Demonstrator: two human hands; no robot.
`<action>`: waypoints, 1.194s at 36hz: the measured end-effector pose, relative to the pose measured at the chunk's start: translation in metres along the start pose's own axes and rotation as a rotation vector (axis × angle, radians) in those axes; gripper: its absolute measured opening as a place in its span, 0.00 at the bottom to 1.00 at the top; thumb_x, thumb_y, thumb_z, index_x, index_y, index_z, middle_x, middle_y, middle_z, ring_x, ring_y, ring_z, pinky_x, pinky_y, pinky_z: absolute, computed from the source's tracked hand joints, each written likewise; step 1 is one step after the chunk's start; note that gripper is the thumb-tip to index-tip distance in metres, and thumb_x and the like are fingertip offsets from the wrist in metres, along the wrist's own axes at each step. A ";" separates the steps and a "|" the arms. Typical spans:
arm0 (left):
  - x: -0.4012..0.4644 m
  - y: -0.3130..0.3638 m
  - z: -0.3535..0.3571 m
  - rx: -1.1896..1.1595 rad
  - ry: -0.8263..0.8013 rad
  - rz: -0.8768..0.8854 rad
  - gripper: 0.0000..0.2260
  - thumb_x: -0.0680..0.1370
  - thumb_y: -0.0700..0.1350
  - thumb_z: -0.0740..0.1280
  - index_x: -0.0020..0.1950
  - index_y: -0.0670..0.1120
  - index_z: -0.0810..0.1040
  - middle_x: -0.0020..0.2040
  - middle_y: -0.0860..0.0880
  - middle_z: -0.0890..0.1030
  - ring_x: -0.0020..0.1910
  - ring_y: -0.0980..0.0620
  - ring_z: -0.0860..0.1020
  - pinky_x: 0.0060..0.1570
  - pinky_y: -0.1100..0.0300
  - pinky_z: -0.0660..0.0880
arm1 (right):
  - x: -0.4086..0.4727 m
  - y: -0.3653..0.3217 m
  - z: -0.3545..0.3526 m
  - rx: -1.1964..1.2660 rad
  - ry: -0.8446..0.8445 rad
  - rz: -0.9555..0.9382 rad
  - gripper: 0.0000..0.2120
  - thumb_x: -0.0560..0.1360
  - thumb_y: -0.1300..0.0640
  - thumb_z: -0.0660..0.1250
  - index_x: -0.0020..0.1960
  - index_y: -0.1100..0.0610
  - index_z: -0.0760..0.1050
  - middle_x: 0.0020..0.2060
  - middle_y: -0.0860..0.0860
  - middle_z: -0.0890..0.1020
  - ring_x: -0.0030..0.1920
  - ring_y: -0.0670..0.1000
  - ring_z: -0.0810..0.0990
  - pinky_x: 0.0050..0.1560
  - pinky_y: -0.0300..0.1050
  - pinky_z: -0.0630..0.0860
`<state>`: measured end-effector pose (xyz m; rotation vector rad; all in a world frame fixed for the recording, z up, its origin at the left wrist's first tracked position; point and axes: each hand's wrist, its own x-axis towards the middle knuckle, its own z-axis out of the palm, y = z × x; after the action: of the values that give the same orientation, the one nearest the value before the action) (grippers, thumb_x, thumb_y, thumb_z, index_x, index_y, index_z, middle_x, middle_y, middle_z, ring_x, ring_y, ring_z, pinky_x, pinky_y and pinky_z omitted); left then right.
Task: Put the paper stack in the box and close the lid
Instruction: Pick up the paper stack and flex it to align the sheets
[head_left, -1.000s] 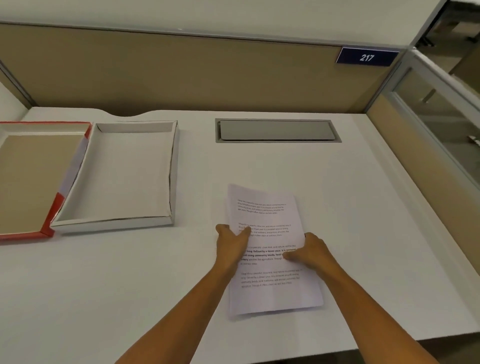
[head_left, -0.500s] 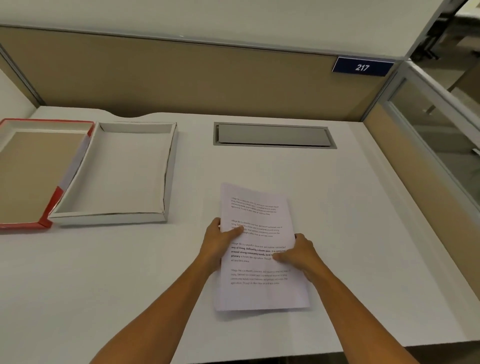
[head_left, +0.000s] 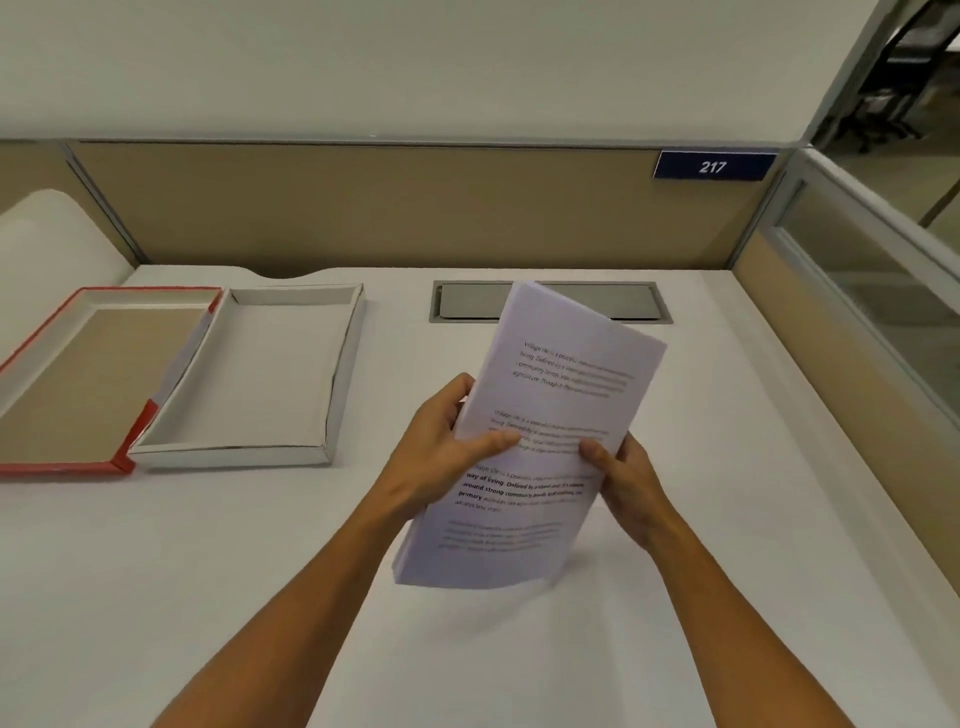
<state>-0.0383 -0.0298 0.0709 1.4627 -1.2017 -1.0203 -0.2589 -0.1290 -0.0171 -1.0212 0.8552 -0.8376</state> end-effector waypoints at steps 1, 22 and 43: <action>-0.001 0.004 -0.001 -0.008 0.003 0.022 0.19 0.70 0.53 0.74 0.58 0.53 0.74 0.52 0.53 0.84 0.45 0.48 0.85 0.41 0.53 0.84 | 0.001 -0.006 -0.001 -0.015 0.011 -0.029 0.31 0.65 0.49 0.78 0.65 0.54 0.76 0.60 0.53 0.85 0.59 0.56 0.84 0.51 0.48 0.83; -0.001 -0.046 0.030 -0.261 0.504 0.236 0.19 0.75 0.44 0.69 0.57 0.67 0.73 0.50 0.57 0.81 0.52 0.51 0.81 0.41 0.57 0.83 | -0.019 -0.029 0.046 -0.181 0.145 -0.349 0.23 0.69 0.46 0.76 0.62 0.50 0.79 0.50 0.47 0.86 0.51 0.51 0.85 0.40 0.43 0.84; -0.003 -0.085 -0.003 -0.106 0.413 0.114 0.19 0.64 0.57 0.77 0.54 0.65 0.80 0.49 0.59 0.85 0.49 0.54 0.83 0.40 0.64 0.81 | -0.027 -0.009 0.026 -0.226 -0.010 -0.305 0.21 0.66 0.49 0.76 0.58 0.37 0.81 0.51 0.48 0.86 0.52 0.53 0.85 0.44 0.46 0.84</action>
<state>-0.0194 -0.0212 -0.0117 1.4179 -0.9066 -0.6522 -0.2485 -0.0984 0.0042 -1.3768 0.8088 -1.0064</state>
